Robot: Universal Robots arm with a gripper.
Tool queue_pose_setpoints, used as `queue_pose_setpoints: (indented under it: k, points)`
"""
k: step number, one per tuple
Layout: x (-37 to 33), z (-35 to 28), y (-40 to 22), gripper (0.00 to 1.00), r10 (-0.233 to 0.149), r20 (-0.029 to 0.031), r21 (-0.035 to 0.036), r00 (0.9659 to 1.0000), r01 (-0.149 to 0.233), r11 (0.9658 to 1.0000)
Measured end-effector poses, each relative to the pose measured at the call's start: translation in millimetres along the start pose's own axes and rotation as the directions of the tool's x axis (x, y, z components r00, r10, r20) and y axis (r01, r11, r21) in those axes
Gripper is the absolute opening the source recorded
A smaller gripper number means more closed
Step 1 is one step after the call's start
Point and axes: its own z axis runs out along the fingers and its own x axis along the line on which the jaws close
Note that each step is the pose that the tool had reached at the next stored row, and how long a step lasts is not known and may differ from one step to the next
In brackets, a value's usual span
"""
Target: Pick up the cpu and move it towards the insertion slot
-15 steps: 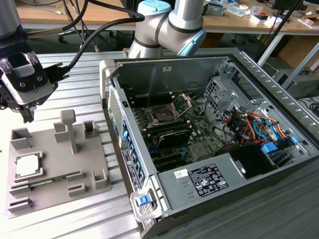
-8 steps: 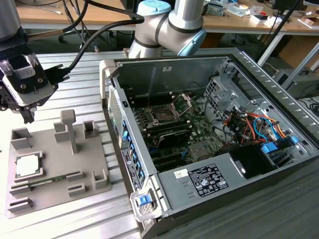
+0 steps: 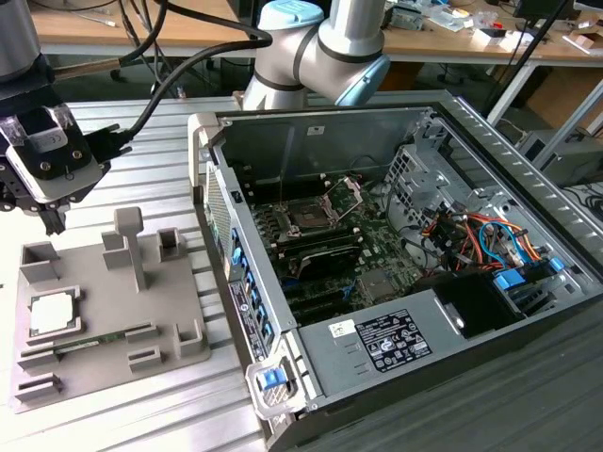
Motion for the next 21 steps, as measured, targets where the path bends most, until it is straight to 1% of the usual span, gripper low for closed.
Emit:
queue_pose_setpoints:
  k: [21]
  points:
    - [0.0, 7.3, -0.4, 0.11, 0.000, -0.0001, 0.0001, 1.0000, 0.000, 1.0000]
